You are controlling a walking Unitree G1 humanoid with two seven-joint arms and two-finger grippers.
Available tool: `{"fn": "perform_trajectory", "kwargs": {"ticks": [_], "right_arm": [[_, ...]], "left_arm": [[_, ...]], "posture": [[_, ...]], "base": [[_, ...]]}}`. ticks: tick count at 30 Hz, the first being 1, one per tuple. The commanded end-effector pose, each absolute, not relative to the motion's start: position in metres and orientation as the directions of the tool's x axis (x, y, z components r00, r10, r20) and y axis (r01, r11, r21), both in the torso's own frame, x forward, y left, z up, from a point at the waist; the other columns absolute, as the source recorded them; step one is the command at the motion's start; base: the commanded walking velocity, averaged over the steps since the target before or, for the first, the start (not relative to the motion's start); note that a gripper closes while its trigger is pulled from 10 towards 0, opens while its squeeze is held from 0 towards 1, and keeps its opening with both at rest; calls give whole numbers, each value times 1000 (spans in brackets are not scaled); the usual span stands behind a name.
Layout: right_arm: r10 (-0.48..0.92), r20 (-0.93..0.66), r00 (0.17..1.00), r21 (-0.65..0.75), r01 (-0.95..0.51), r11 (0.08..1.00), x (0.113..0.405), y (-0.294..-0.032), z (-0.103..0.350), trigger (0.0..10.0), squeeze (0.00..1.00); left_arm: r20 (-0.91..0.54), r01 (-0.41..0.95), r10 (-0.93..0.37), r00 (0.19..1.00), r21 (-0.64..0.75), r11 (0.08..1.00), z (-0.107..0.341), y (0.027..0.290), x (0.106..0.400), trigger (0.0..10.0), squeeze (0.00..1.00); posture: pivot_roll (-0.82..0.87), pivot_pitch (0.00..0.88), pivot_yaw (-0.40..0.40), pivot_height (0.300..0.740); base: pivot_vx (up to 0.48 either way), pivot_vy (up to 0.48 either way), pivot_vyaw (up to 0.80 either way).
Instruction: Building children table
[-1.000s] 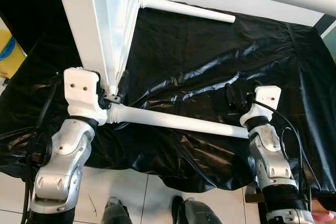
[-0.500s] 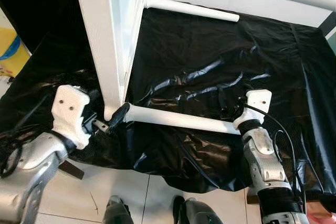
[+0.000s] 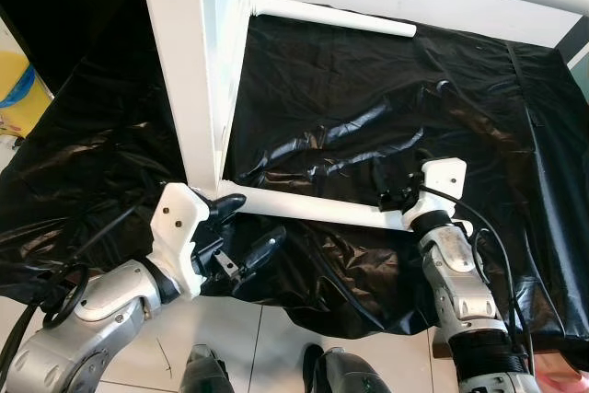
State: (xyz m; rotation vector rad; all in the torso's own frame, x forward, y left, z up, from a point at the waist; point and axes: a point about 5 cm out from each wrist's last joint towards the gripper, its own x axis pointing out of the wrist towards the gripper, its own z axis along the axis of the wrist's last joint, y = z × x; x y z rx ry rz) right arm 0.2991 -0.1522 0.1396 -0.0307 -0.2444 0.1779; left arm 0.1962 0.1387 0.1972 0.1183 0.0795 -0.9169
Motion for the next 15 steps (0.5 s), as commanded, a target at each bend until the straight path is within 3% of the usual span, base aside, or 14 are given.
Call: {"fn": "perform_trajectory", "kwargs": {"ticks": [1,6,12,15], "right_arm": [[194,215,957,-44,-189,981,294,-153,134,10000,0],[197,213,957,-44,-191,981,294,-153,133,10000,0],[179,224,958,-40,-175,984,296,-154,136,10000,0],[174,226,959,-38,-169,985,295,-155,136,10000,0]], "left_arm": [[-133,889,-880,455,11,458,192,128,188,10000,0],[-113,887,-882,458,-4,461,188,120,194,10000,0],[12,803,-803,596,-3,596,195,105,227,10000,0],[39,786,-786,618,17,618,198,100,233,10000,0]], "posture": [[102,172,-113,740],[100,175,-112,740],[85,176,-97,740],[81,175,-93,740]], "base": [[0,0,0],[0,0,0],[0,0,0],[0,0,0]]}}
